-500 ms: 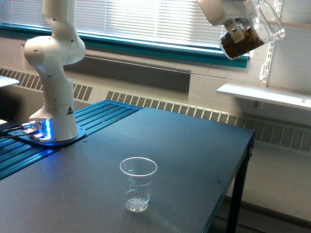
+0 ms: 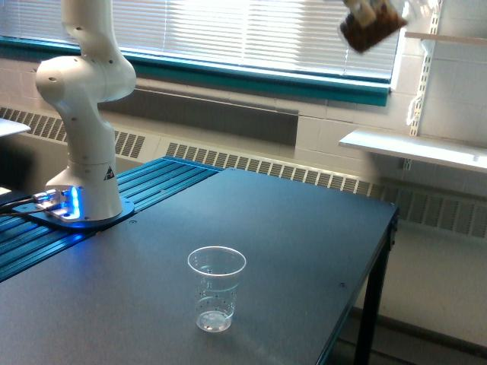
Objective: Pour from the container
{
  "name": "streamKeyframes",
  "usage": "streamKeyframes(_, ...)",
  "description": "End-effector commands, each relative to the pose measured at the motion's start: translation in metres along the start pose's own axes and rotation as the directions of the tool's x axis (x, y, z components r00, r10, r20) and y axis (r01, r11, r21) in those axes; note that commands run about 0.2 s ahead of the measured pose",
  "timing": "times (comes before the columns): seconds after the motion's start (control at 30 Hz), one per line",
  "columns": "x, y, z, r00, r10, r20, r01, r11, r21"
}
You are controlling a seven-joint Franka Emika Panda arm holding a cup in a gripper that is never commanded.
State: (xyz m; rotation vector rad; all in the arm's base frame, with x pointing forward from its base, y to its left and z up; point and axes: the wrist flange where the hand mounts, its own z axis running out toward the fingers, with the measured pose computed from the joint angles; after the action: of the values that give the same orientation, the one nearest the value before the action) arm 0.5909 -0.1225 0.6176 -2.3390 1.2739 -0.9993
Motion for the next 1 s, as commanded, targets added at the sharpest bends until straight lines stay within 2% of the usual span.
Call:
streamKeyframes(0.03, 0.012, 0.002, -0.048, 0.998, 0.006, -0.068, -0.004, 0.999, 0.037)
streamKeyframes(0.23, 0.014, 0.006, -0.089, 0.994, 0.006, -0.113, 0.001, 0.998, 0.055)
streamKeyframes(0.5, 0.006, 0.019, -0.094, 0.991, 0.014, -0.131, -0.012, 1.000, 0.010)
streamKeyframes(0.8, -0.001, 0.036, -0.092, 0.991, 0.038, -0.126, -0.042, 0.999, -0.026)
streamKeyframes(1.0, -0.008, 0.045, -0.092, 0.988, 0.052, -0.143, -0.061, 0.997, -0.055)
